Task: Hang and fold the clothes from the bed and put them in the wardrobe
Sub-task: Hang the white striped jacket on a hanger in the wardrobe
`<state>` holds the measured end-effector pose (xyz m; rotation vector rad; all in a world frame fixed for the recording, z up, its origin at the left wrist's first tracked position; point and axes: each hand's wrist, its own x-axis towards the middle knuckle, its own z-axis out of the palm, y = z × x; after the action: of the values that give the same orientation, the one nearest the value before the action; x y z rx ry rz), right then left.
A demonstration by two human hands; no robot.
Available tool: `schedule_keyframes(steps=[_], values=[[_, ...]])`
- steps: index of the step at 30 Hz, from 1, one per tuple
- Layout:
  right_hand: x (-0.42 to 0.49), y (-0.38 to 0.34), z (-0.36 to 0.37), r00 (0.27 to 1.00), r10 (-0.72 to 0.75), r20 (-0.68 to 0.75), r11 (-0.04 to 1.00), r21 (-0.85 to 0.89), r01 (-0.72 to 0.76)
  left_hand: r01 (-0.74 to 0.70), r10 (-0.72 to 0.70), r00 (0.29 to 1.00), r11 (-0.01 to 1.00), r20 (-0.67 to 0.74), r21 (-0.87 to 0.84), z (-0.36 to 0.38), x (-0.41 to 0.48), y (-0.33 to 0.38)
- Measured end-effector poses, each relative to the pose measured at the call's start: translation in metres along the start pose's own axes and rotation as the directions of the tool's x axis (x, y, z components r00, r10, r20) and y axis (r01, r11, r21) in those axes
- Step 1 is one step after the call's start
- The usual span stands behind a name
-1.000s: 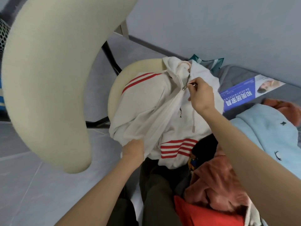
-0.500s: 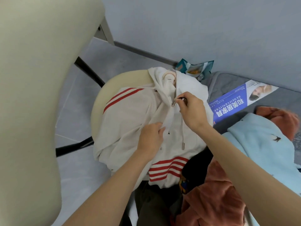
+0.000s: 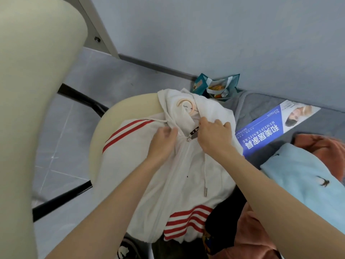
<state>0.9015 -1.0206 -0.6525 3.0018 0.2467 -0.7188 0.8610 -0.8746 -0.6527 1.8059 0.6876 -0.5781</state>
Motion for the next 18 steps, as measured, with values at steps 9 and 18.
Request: schedule_keyframes(steps=[9,18], values=[[0.021,0.016,0.015,0.992,0.087,0.089,0.950,0.291,-0.110,0.233,-0.225,0.961,0.972,-0.161,0.033,0.029,0.054,0.030],[0.007,0.000,0.021,0.998,-0.002,0.055,0.941,0.338,-0.017,-0.043,0.099,0.931,0.986,-0.352,0.164,0.006,0.035,0.020]])
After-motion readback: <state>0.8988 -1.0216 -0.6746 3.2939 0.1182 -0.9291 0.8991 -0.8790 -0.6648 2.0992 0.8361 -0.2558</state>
